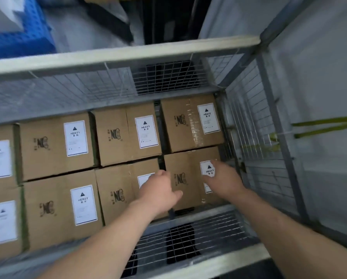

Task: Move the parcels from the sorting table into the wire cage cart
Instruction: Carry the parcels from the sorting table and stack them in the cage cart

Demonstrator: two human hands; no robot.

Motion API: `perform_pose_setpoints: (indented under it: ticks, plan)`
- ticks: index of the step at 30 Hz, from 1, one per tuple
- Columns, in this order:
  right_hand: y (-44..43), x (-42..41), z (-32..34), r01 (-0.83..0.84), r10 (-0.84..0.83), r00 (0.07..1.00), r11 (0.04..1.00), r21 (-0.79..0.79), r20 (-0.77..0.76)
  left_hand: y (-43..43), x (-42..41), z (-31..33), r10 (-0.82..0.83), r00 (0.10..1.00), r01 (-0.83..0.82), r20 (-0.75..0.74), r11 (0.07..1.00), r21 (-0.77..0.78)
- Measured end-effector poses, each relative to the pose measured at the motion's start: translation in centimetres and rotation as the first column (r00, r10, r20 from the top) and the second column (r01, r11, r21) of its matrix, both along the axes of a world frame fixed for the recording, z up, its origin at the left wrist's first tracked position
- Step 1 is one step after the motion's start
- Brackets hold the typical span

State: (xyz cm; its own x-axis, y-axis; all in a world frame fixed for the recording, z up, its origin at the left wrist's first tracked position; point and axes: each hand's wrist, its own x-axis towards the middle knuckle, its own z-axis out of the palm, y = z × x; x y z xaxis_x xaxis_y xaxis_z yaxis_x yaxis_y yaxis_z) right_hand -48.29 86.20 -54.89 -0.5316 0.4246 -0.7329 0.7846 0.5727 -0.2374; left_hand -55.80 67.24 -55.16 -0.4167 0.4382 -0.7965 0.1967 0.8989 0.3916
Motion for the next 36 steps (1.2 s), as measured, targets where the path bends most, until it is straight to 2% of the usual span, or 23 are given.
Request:
perform_pose_setpoints:
  ticks: [3,6,12,20,36]
  plan:
    - [-2.5,-0.8,5.8,-0.094,0.094,0.996,0.994,0.053,-0.003,-0.9,-1.6,5.7,-0.142,0.979,0.149,-0.147,0.988,0.035]
    - [-4.8,-0.9,11.8,-0.16,0.167,0.985,0.974,0.159,-0.031,-2.1,-3.2,11.7,-0.253,0.921,0.275,-0.296,0.961,0.033]
    - [-8.5,1.0,22.5,-0.075,0.126,0.981,0.946,0.315,-0.146,-3.9,-4.4,22.3,-0.37,0.793,0.45,-0.484,0.892,0.055]
    - [-11.3,6.2,31.3,0.095,0.013,0.969,0.904,0.418,-0.248,-4.4,-1.5,30.7,-0.387,0.703,0.565,-0.597,0.814,0.138]
    - [-19.1,24.8,40.3,0.421,-0.278,0.899,0.764,0.489,-0.338,-7.0,14.4,40.3,-0.426,0.505,0.788,-0.751,0.583,0.199]
